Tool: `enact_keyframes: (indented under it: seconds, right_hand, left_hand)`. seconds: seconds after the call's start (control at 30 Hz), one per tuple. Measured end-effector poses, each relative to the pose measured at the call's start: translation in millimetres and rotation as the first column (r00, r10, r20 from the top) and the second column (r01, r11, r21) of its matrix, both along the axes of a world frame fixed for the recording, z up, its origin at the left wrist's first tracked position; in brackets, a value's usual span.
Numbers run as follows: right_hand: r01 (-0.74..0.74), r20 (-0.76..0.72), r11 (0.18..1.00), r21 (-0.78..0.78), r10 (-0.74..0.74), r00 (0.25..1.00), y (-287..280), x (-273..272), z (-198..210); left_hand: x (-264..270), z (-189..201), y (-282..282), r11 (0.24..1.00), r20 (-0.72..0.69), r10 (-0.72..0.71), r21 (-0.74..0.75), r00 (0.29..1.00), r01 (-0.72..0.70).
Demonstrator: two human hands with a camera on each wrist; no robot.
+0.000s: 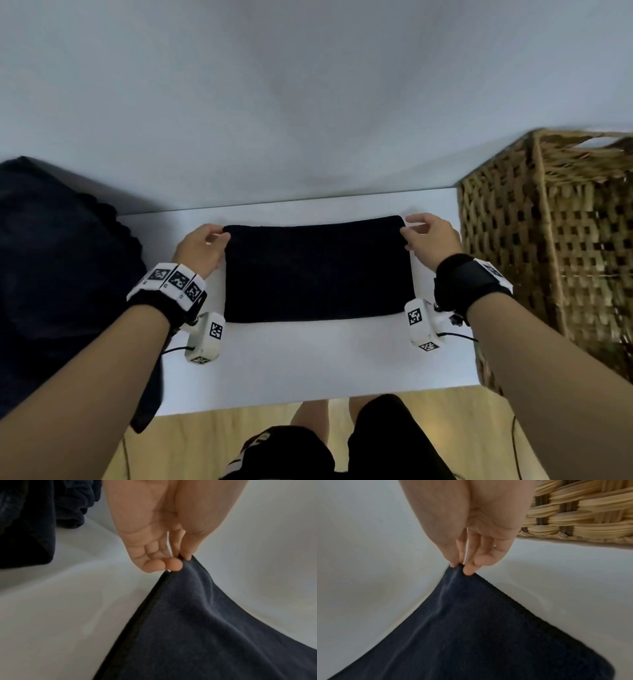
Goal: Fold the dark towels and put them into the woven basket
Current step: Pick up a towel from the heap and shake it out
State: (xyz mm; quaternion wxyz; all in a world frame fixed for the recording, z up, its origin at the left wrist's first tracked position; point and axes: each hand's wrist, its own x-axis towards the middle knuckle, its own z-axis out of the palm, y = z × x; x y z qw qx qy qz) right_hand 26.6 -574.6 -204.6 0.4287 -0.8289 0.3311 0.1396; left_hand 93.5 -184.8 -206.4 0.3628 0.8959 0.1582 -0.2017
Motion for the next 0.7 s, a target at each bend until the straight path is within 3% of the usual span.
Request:
enact_keyframes:
  seconds: [0.1,0.2,0.27,0.37,0.47,0.53,0.7]
  right_hand:
    - [-0.094,-0.008,0.974,-0.208,0.095,0.995,12.2,-3.7,5.8]
    - [-0.205,0.097,0.926,-0.318,0.247,0.964,45.6,-10.4,13.9]
    - [-0.366,0.116,0.896,-0.251,0.404,0.907,74.7,-13.4,12.6]
    - [-0.589,0.018,0.802,-0.100,0.593,0.805,107.6,-15.8,0.3]
    - [-0.610,-0.112,0.781,-0.136,0.599,0.793,104.6,-17.7,-12.6]
    - [-0.555,-0.148,0.810,-0.191,0.535,0.832,86.8,-21.7,-19.0]
    - [-0.420,-0.185,0.878,-0.229,0.384,0.905,46.9,-32.8,-24.6]
  left_hand:
    - [-6.5,1.0,-8.3,0.981,0.128,-0.059,0.192,0.990,0.033]
    - [-22.0,4.6,-36.1,0.956,0.228,-0.254,0.203,0.940,0.209]
    - [-35.3,2.5,-58.6,0.895,0.205,-0.441,0.169,0.874,0.412]
    - [-51.1,-7.1,-84.6,0.768,0.087,-0.640,0.099,0.763,0.633]
    - [-57.5,-18.9,-84.2,0.675,-0.042,-0.724,0.164,0.689,0.720]
    - [-57.1,-24.0,-68.4,0.670,-0.087,-0.707,0.239,0.702,0.703]
    - [-55.3,-28.6,-9.4,0.799,-0.140,-0.478,0.341,0.867,0.495]
